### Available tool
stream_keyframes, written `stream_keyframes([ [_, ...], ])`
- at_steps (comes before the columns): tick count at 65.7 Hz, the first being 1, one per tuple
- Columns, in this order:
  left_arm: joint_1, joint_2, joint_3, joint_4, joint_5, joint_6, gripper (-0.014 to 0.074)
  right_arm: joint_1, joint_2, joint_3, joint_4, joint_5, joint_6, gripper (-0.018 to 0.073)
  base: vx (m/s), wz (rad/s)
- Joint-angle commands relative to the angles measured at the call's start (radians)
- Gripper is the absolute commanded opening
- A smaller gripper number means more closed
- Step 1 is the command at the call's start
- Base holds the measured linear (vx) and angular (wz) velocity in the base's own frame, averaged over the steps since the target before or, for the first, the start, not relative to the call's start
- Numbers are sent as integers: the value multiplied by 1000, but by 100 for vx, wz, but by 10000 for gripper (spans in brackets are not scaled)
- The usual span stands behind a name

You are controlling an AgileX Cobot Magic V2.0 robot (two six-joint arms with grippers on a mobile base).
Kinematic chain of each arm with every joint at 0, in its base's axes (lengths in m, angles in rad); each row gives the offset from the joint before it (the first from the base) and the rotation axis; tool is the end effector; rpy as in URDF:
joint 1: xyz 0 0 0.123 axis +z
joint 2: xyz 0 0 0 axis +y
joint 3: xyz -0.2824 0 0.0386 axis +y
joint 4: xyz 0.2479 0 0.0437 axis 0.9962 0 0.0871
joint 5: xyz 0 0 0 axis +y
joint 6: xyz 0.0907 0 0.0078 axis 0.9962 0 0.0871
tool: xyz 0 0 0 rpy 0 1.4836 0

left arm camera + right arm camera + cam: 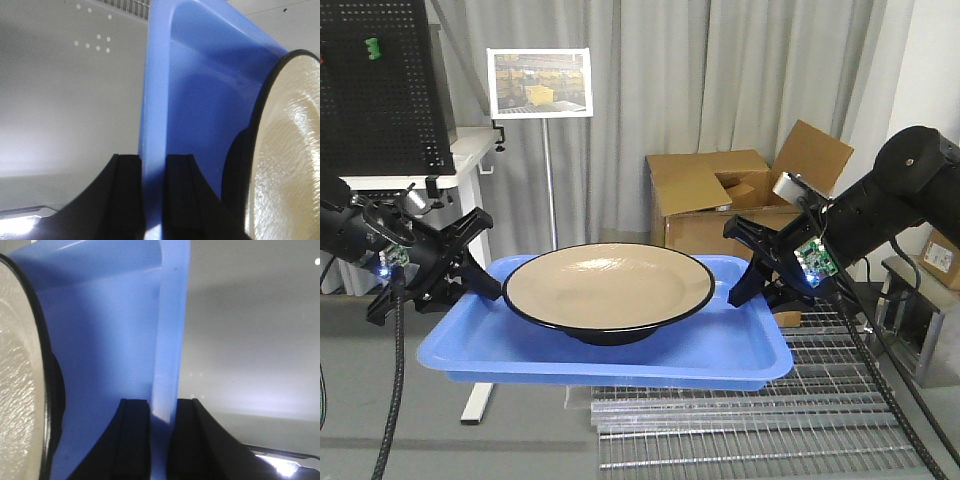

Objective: Place disk in tray to left cabinet
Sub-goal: 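Hold the tray level with both grippers while the base drives to the cabinet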

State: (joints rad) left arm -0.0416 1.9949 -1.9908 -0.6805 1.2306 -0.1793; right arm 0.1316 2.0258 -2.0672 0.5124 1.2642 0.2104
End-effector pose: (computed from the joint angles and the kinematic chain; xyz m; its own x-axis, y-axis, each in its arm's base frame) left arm 0.4325 -0.0721 0.3432 -0.9261 -0.3069 -0.2195 -0.0820 0.7314 -0.6770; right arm 0.4321 0.1001 0.3421 -0.9398 0.2052 -0.2731 0.0200 0.8313 0.5555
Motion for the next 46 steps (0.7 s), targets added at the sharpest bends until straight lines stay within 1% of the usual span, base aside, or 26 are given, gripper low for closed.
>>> stream_keyframes([
  [1,-35,-70,-37,-218,22,-21,-1,30,-67,-36,202,-41,-6,-5,46,-7],
  [23,-35,-70,-37,-217,22,-21,-1,30,-67,-36,203,-41,-6,-5,42,-16],
  [34,-35,-70,-37,-217,22,-21,-1,30,-67,-36,202,-43,-6,-5,35,-35],
  [46,-35,-70,-37,-217,22,-21,-1,30,-67,-36,202,-43,-6,-5,31,-50],
])
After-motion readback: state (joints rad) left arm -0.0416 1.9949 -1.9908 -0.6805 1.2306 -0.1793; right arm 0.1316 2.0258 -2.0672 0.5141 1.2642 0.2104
